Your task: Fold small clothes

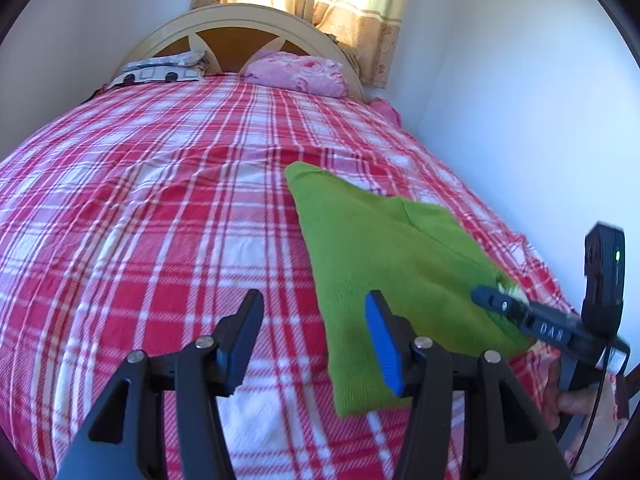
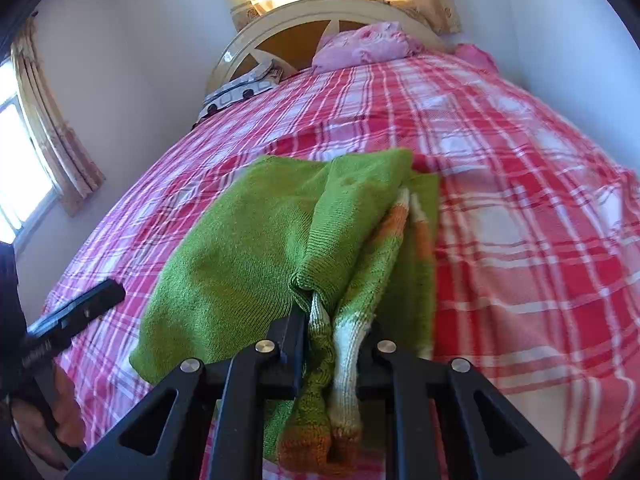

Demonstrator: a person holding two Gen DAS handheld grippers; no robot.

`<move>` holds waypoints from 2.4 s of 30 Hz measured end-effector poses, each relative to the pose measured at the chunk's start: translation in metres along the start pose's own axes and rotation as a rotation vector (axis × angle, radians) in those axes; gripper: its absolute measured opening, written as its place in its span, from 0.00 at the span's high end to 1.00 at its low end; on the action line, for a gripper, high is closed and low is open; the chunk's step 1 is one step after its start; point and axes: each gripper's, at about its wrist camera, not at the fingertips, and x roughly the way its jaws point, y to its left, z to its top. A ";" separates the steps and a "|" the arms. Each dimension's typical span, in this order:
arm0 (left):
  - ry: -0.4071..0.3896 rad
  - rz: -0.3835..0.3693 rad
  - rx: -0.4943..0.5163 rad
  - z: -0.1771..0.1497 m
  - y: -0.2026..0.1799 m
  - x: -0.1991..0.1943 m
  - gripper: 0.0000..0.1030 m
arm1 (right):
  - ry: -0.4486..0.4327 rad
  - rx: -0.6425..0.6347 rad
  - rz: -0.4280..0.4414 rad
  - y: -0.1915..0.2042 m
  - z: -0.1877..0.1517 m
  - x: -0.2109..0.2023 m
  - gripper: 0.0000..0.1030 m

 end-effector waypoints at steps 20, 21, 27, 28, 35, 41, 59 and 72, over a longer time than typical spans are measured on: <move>0.051 0.067 -0.013 0.009 -0.004 0.037 0.19 | -0.079 0.177 -0.001 -0.036 -0.002 -0.033 0.64; 0.031 0.071 -0.002 0.014 -0.007 0.034 0.19 | -0.116 0.140 -0.041 -0.030 0.003 -0.038 0.64; 0.075 0.065 0.017 0.042 -0.029 0.066 0.18 | -0.115 -0.050 -0.149 0.009 0.041 -0.011 0.43; 0.096 0.071 0.007 0.042 -0.029 0.074 0.18 | -0.106 -0.048 -0.173 0.008 0.046 -0.001 0.40; 0.200 0.096 -0.040 0.027 -0.029 0.116 0.08 | 0.052 0.046 -0.159 -0.035 0.041 0.061 0.23; 0.205 0.067 -0.051 0.022 -0.027 0.123 0.06 | 0.062 0.140 -0.067 -0.053 0.036 0.065 0.17; 0.160 0.027 0.045 0.025 -0.049 0.129 0.36 | 0.015 -0.054 -0.106 -0.015 0.033 0.069 0.56; 0.146 0.040 0.058 0.024 -0.050 0.127 0.42 | -0.008 -0.092 -0.148 -0.009 0.032 0.067 0.59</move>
